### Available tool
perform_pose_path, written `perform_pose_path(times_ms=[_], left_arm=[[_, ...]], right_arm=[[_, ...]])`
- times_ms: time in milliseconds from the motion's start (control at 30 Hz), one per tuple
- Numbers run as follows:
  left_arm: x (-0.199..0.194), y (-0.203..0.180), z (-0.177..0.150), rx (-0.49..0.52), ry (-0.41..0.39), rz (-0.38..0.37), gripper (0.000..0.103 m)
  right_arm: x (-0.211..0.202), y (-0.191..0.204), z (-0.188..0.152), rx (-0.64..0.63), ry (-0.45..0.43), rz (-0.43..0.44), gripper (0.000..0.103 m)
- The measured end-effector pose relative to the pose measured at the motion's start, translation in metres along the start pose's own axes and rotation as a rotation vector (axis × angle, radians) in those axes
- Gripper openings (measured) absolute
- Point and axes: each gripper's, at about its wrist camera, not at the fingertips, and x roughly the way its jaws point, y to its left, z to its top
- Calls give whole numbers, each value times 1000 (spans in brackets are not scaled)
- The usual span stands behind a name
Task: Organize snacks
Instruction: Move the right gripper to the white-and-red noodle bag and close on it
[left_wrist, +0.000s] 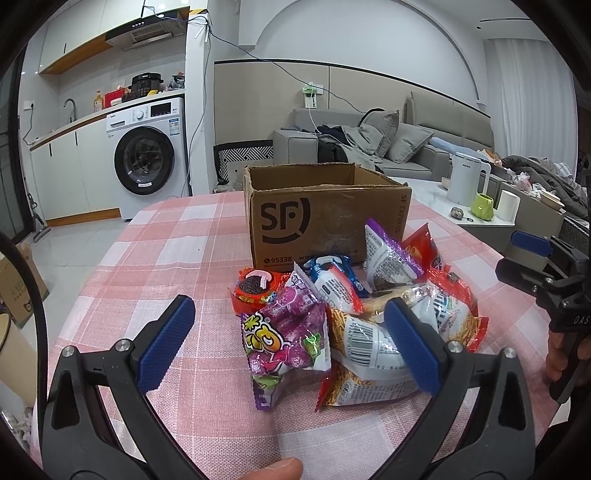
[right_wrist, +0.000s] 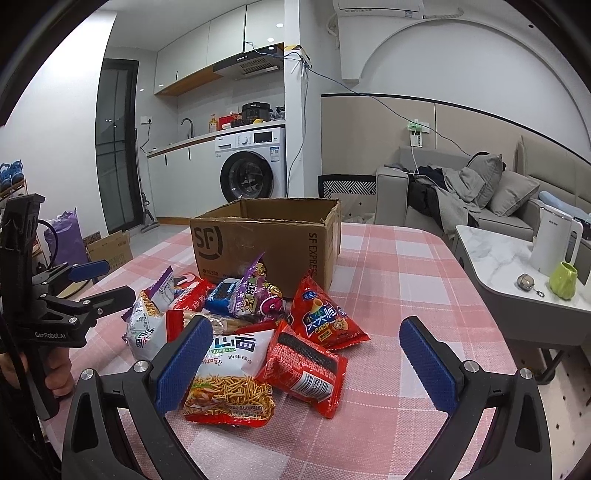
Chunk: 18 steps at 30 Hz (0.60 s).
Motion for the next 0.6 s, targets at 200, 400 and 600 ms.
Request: perform_pose_path(times_ms=[200,400,600], left_arm=[[0,-2,0,6,-1,-1,102],[2,-6,0,24,8,-17,102],[-2,-4,-1,7,6,-33,102]], right_arm=[[1,6,0,-29,9,-1,103],[4,12,0,-49,34,14,103],[15,19,3,-34,151,59,103]])
